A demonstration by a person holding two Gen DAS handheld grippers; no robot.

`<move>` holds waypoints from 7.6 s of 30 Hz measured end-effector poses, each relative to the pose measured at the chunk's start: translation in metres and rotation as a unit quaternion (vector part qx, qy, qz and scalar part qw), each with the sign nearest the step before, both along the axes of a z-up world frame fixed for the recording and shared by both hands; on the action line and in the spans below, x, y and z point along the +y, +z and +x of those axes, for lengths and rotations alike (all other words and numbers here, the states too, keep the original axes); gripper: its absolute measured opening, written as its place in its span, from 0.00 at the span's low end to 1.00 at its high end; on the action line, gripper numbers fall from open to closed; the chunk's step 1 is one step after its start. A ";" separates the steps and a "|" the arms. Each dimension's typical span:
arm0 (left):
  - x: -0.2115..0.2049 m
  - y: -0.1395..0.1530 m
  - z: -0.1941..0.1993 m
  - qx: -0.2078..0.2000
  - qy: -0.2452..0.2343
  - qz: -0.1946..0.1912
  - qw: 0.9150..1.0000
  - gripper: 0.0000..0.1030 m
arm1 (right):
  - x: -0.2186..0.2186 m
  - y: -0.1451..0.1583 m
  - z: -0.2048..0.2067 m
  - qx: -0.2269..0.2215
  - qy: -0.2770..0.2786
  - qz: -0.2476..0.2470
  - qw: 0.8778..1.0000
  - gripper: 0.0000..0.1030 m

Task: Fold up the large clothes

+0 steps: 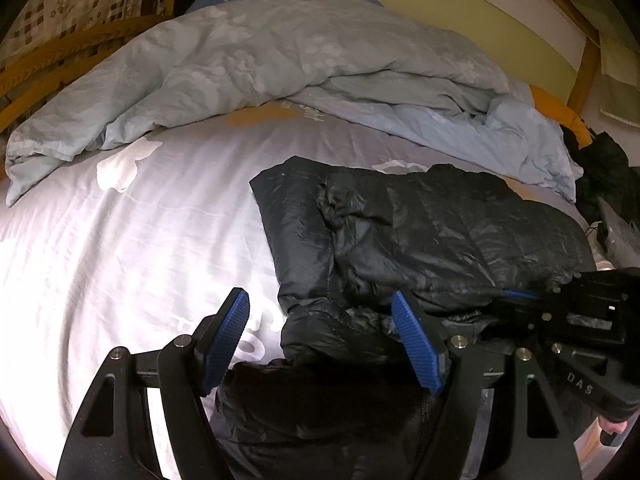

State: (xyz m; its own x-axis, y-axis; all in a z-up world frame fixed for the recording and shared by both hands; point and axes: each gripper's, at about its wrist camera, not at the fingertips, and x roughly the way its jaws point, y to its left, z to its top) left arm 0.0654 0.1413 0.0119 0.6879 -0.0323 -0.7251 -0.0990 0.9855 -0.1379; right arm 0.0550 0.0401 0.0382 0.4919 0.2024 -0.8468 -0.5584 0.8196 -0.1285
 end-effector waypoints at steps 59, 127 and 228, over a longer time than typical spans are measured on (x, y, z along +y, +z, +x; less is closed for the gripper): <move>-0.018 -0.010 0.008 0.006 -0.010 0.050 0.999 0.70 | -0.180 0.001 0.042 -0.040 -0.291 -0.048 0.955 0.68; -0.173 -0.030 -0.151 -0.099 -0.201 0.149 0.963 1.00 | -0.249 -0.009 -0.200 -0.153 -0.149 0.132 0.968 1.00; -0.060 0.010 -0.015 -0.095 0.050 0.208 0.972 1.00 | -0.394 0.009 -0.044 -0.111 -0.285 0.213 0.928 0.87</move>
